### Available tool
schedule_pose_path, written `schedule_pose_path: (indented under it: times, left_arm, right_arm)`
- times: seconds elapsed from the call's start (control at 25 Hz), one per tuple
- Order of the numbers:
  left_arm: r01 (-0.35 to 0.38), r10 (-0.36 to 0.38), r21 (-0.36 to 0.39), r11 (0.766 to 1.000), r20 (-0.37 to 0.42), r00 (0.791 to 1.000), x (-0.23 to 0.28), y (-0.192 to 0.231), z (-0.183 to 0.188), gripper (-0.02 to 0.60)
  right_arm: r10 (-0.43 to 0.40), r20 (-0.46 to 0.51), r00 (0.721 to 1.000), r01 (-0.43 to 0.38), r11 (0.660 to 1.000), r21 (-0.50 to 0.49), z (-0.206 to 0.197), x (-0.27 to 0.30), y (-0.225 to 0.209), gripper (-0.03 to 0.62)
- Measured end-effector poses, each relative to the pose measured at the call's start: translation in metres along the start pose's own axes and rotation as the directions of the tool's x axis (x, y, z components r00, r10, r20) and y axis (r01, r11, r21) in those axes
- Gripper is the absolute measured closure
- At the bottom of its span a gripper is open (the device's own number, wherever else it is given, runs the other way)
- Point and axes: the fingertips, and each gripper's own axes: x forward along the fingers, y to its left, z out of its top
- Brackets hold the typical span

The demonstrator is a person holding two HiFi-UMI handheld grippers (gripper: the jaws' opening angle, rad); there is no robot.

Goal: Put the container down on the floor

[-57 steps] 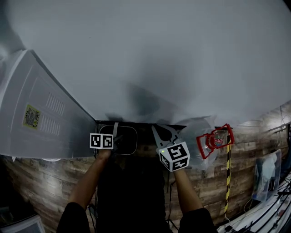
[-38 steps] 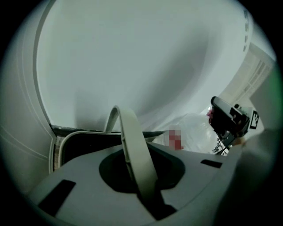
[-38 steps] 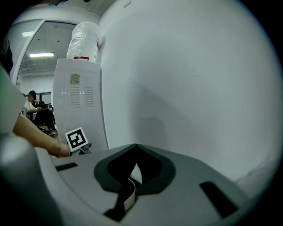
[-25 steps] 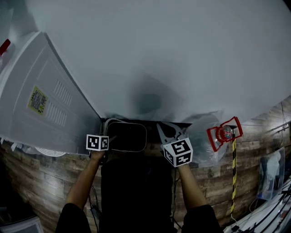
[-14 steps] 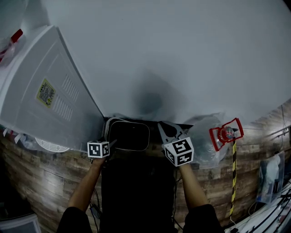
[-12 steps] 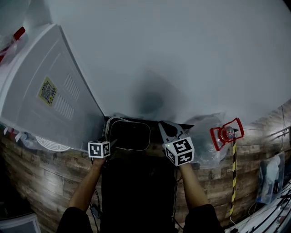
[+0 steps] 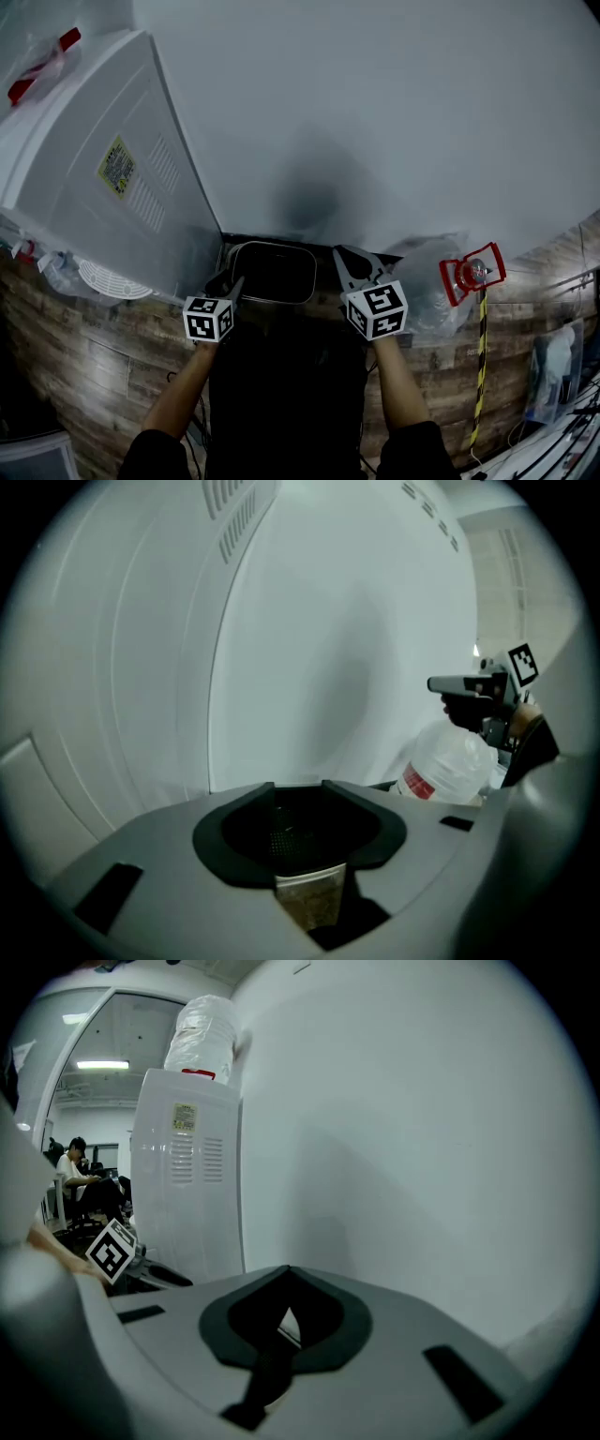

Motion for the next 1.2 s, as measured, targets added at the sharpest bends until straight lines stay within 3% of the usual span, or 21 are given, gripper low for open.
schedule_pose_path:
  times: [0.08,0.12,0.32,0.76,0.92,1.2]
  left_arm:
    - [0.011,-0.011,0.01,1.0,0.038,0.999,-0.004,-0.003,0.009,0.533]
    - [0.017,-0.018,0.026,1.0,0.048,0.999,-0.006,-0.006,0.011,0.568]
    - [0.02,-0.025,0.072,0.997,0.076,0.997,-0.004,-0.014,0.022,0.568]
    - [0.008,-0.014,0.048,0.999,0.13,0.991,0.0,-0.021,0.056,0.568]
    - [0.009,-0.01,0.011,1.0,0.111,0.994,-0.018,-0.035,0.077,0.568]
    - [0.014,-0.015,0.021,1.0,0.051,0.999,-0.071,-0.063,0.135,0.568]
  right_arm:
    - [-0.012,0.005,1.0,0.012,1.0,0.01,0.002,-0.003,-0.001,0.583]
    - [-0.023,0.006,1.0,0.023,1.0,0.013,0.002,-0.004,-0.003,0.583]
    - [-0.038,0.006,0.999,0.038,0.999,0.011,0.001,-0.006,-0.005,0.583]
    - [-0.042,0.012,0.999,0.041,0.997,0.063,0.01,-0.007,-0.017,0.583]
    - [-0.025,-0.026,0.999,0.027,0.997,0.071,0.032,-0.01,-0.018,0.583]
    - [0.0,-0.075,0.997,0.007,0.996,0.092,0.107,-0.032,0.006,0.583]
